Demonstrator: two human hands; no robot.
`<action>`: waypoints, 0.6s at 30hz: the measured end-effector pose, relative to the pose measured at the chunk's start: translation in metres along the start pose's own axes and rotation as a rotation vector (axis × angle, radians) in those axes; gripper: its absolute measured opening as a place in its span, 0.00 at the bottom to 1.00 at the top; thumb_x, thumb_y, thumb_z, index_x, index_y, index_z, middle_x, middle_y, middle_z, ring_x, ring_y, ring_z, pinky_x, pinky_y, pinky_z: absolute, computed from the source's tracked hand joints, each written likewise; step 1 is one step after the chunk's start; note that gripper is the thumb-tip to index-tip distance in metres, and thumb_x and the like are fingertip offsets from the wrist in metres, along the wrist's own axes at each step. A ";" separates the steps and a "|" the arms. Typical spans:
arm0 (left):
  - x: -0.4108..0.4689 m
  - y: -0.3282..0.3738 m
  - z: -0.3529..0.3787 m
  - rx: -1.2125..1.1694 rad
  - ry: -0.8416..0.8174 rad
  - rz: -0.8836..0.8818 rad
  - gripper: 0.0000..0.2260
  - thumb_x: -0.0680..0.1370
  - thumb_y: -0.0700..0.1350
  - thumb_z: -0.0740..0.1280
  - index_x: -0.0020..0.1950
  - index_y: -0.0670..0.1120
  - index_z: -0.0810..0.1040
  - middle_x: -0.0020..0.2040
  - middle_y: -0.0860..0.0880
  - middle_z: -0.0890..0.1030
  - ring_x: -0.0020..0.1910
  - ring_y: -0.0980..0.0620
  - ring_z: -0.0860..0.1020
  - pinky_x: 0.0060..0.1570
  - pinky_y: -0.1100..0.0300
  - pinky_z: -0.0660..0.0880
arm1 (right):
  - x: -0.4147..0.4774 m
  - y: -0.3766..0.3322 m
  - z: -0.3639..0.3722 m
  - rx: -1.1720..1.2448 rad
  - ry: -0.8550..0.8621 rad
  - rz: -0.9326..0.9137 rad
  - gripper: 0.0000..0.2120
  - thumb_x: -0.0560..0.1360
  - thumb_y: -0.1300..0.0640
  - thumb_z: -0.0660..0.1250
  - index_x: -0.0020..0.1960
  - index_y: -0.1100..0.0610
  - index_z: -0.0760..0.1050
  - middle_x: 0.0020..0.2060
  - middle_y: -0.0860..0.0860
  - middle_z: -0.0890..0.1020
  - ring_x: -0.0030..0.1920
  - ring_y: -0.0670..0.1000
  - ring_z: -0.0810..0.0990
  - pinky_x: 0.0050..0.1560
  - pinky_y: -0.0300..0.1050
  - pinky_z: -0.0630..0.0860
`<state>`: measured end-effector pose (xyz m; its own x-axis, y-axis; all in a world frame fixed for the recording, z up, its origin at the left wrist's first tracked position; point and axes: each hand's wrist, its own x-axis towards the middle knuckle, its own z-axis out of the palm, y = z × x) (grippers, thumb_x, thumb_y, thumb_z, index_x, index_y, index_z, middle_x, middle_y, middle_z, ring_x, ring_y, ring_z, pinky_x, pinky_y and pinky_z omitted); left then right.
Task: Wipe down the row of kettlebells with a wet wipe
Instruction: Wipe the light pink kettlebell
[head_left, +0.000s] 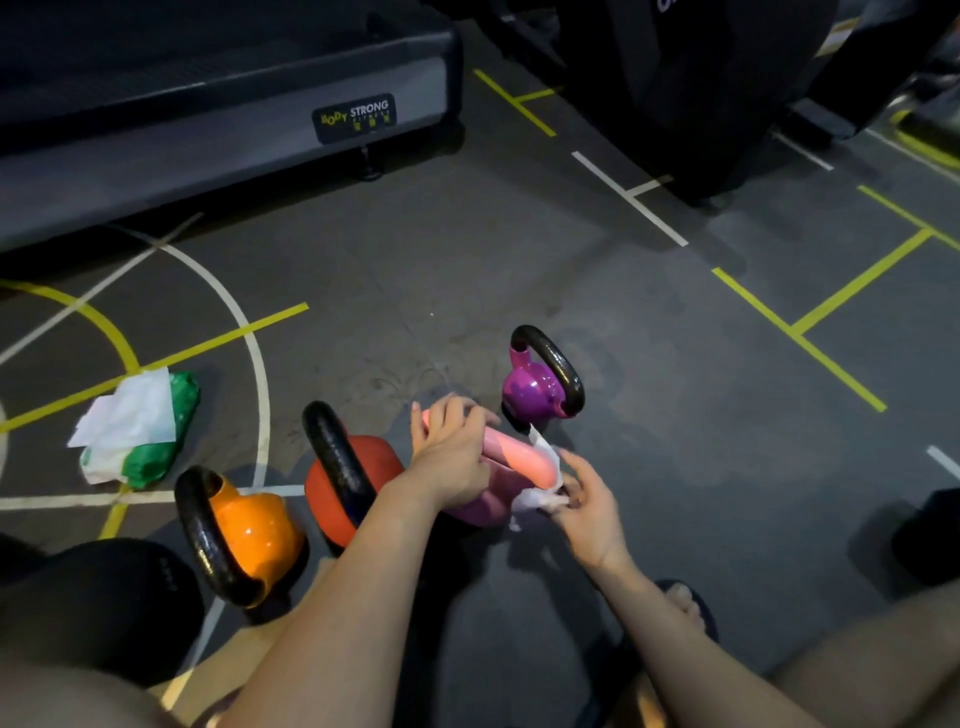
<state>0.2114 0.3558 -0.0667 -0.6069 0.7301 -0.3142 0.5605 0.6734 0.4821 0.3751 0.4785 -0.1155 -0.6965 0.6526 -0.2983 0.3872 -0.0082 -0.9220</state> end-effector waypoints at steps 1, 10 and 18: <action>0.000 0.000 0.000 -0.004 0.010 0.003 0.28 0.73 0.42 0.63 0.73 0.54 0.65 0.72 0.51 0.59 0.80 0.49 0.44 0.75 0.39 0.30 | 0.001 -0.002 0.005 0.019 0.016 -0.006 0.22 0.66 0.70 0.76 0.59 0.59 0.78 0.39 0.51 0.85 0.40 0.44 0.82 0.43 0.36 0.78; 0.001 -0.005 0.006 0.007 0.063 0.022 0.27 0.72 0.43 0.65 0.70 0.57 0.66 0.73 0.51 0.59 0.79 0.50 0.47 0.76 0.40 0.32 | 0.023 0.018 0.051 0.115 0.115 0.134 0.12 0.73 0.63 0.73 0.53 0.50 0.82 0.49 0.46 0.85 0.51 0.45 0.83 0.52 0.44 0.79; -0.001 -0.001 0.004 0.005 0.056 -0.005 0.29 0.70 0.41 0.64 0.70 0.57 0.67 0.75 0.50 0.57 0.79 0.48 0.48 0.76 0.41 0.31 | 0.020 0.008 0.058 0.335 0.191 0.151 0.07 0.72 0.67 0.75 0.46 0.58 0.81 0.41 0.53 0.84 0.44 0.50 0.80 0.45 0.44 0.78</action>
<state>0.2141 0.3550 -0.0700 -0.6403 0.7191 -0.2701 0.5601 0.6777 0.4764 0.3294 0.4474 -0.1434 -0.5096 0.7540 -0.4144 0.2367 -0.3402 -0.9101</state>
